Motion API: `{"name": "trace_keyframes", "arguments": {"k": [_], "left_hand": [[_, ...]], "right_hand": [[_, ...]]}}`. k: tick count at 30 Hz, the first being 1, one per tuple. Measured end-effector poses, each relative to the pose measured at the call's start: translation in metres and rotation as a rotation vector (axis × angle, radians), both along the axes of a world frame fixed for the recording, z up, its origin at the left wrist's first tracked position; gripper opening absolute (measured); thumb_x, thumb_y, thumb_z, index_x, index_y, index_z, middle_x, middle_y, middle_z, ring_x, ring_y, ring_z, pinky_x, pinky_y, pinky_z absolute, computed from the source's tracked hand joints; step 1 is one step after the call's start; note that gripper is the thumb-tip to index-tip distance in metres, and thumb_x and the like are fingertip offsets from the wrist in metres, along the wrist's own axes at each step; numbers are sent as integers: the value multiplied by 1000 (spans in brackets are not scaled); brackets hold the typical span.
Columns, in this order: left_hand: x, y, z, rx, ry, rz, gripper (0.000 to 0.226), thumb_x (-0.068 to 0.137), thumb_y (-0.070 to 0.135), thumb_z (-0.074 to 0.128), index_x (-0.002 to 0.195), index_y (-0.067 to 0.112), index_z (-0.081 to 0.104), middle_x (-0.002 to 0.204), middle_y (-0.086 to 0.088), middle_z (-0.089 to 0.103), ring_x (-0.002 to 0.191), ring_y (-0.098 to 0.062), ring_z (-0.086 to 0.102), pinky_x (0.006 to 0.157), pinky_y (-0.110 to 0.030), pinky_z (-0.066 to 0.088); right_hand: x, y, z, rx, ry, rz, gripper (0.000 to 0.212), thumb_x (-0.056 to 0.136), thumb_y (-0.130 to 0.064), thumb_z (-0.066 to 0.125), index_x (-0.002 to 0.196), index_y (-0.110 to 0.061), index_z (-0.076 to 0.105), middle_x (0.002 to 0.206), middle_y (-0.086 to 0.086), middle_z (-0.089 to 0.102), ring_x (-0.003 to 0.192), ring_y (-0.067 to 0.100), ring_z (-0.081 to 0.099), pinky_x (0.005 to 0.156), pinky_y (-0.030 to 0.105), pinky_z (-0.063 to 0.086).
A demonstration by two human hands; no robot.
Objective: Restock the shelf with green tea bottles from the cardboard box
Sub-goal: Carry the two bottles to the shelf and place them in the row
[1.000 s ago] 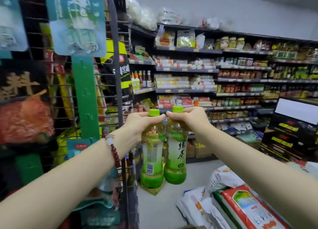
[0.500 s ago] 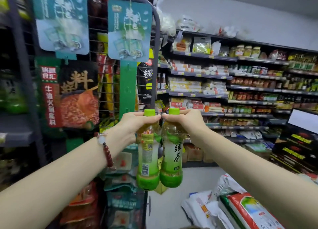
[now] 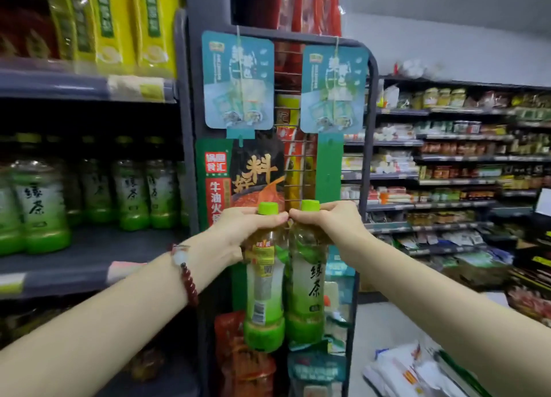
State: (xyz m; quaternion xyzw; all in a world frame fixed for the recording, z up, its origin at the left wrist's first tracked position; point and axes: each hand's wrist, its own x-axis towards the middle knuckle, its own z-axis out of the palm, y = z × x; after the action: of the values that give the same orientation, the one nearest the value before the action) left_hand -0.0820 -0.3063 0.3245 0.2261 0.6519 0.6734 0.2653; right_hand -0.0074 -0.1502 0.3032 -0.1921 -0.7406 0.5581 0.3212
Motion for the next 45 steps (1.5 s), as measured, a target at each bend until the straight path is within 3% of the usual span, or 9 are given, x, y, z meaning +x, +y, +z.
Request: {"name": "trace_keyframes", "arguments": {"k": [4, 10, 16, 19, 25, 30, 34, 40, 45], "left_hand": [[-18, -41, 5, 1, -1, 30, 23, 70, 11, 80, 91, 11, 72, 61, -2, 73, 47, -13, 69, 38, -26, 51], [-38, -89, 13, 26, -2, 117, 28, 72, 10, 79, 98, 6, 71, 60, -5, 73, 46, -14, 68, 40, -27, 51], [-59, -132, 23, 60, 13, 191, 25, 72, 10, 78, 95, 6, 68, 60, -7, 71, 47, -16, 68, 41, -28, 52], [-70, -156, 27, 78, 22, 192, 13, 75, 8, 75, 84, 6, 66, 54, -6, 69, 43, -16, 67, 38, -29, 51], [-108, -206, 38, 62, 74, 153, 11, 76, 12, 74, 82, 8, 66, 51, -3, 69, 42, -14, 66, 38, -29, 52], [-152, -238, 56, 66, 124, 84, 25, 69, 15, 79, 90, 9, 67, 68, -7, 73, 55, -20, 70, 55, -40, 59], [-174, -249, 70, 92, 151, -1, 42, 51, 21, 81, 90, 11, 69, 77, -9, 73, 67, -24, 71, 65, -43, 58], [-194, -250, 86, 174, 155, -2, 19, 64, 15, 81, 77, 12, 67, 72, -9, 71, 67, -25, 70, 72, -45, 58], [-203, -246, 96, 248, 163, 7, 17, 67, 9, 80, 79, 7, 68, 69, -11, 72, 59, -24, 71, 60, -41, 59]], "right_hand": [[-26, -37, 7, -19, -3, 39, 39, 53, -35, 92, 70, -4, 78, 76, 13, 77, 74, 26, 73, 87, 47, 58], [-56, -85, 22, -23, -18, 135, 29, 63, -27, 89, 78, -4, 77, 79, 9, 78, 77, 23, 75, 81, 41, 61], [-88, -124, 27, -15, -12, 165, 36, 58, -30, 91, 81, -5, 77, 83, 8, 78, 80, 23, 75, 83, 39, 60], [-103, -148, 31, -10, -10, 182, 43, 52, -32, 93, 78, -3, 76, 85, 12, 77, 83, 27, 74, 84, 42, 59], [-130, -205, 43, -3, 33, 173, 27, 63, -24, 89, 77, -5, 76, 82, 11, 77, 80, 26, 74, 82, 39, 60], [-154, -244, 59, 10, 73, 92, 31, 62, -28, 89, 76, -4, 77, 79, 11, 77, 72, 23, 75, 70, 32, 61], [-165, -264, 75, 11, 106, 19, 32, 63, -27, 89, 80, -2, 77, 76, 10, 77, 67, 20, 74, 60, 25, 58], [-181, -270, 98, 41, 121, -55, 35, 58, -32, 91, 77, -6, 77, 81, 11, 77, 77, 26, 75, 79, 39, 61], [-196, -268, 109, 41, 162, -69, 54, 39, -43, 90, 78, -8, 78, 84, 11, 77, 80, 29, 74, 80, 44, 61]]}}
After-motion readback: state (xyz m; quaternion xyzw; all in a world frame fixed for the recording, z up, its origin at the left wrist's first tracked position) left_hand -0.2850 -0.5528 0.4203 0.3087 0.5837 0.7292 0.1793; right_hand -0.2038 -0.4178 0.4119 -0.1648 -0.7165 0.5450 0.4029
